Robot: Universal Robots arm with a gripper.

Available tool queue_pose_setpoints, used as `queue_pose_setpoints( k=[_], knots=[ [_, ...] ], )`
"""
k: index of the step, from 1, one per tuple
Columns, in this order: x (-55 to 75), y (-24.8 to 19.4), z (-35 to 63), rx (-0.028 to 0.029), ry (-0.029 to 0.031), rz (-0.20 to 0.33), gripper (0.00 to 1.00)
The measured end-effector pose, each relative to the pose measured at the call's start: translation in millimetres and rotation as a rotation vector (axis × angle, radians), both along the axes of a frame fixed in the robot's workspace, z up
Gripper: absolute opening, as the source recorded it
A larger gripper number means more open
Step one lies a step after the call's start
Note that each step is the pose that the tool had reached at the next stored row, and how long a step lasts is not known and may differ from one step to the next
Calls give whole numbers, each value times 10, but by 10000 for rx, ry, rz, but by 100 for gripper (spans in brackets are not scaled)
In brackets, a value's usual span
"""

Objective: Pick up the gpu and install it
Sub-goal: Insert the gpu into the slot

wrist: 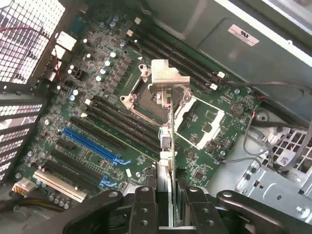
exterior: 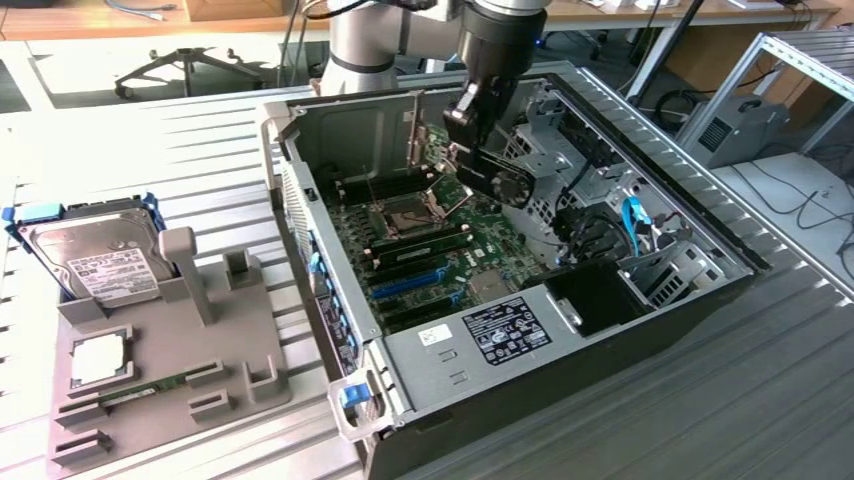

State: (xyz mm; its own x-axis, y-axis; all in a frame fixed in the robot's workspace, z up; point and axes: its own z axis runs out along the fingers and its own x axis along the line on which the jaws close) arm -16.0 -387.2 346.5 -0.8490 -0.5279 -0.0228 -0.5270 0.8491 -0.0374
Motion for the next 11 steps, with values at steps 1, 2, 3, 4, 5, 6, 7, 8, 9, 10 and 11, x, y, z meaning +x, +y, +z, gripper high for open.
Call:
queue_pose_setpoints(
  k=[1, 2, 3, 4, 5, 6, 7, 8, 9, 10, 11],
  knots=[
    [0, 0, 0, 0, 0, 668, 27],
    [0, 0, 0, 0, 0, 1191, 27],
    [0, 0, 0, 0, 0, 1732, 27],
    [0, 0, 0, 0, 0, 1881, 27],
    [0, 0, 0, -1, 0, 2094, 27],
    [0, 0, 0, 0, 0, 2222, 27],
    [0, 0, 0, 0, 0, 2319, 27],
    [0, 0, 0, 0, -1, 2420, 27],
    [0, 0, 0, 0, 0, 2540, 27],
    [0, 0, 0, 0, 0, 2634, 27],
    [0, 0, 0, 0, -1, 2730, 27]
  ],
)
